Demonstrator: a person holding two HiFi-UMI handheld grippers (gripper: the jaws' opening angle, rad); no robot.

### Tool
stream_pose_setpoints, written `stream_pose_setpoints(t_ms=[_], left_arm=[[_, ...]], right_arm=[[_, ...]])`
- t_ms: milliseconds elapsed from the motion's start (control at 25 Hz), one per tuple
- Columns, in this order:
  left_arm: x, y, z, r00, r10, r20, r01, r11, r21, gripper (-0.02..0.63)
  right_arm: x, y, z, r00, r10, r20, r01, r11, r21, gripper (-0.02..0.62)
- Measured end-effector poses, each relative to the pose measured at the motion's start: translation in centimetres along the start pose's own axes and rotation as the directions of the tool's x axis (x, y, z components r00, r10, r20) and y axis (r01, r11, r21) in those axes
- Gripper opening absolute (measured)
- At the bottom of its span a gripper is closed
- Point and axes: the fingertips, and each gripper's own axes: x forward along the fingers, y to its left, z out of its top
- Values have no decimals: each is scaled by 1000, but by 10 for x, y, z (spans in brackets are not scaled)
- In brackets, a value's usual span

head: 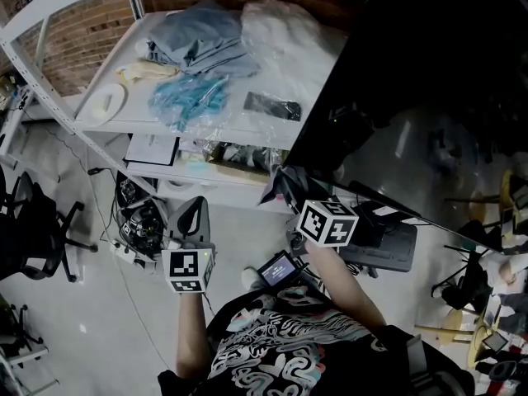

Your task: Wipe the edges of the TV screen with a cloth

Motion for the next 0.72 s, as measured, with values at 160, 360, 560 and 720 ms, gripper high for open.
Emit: stream_pose_setpoints(t_ms=[160,360,560,720], left_arm=[[-7,-5,1,1000,-9,3,9,1000,3,17],[-10,-14,-5,1000,-20,-12,20,1000,-5,18],[-10,-26,4,998,-48,28,49,998,-35,17],[-9,-52,10,997,-73,31,72,997,21,17]], right_arm=[[5,10,-6,1000,9,-6,-10,999,-36,149],[8,32,-17,999,39,-23,-42,989,-138,149],[-21,35,-22,999,46,1,-44,966,-255,149],[-56,21,-24,999,46,25,-36,953,-302,149]])
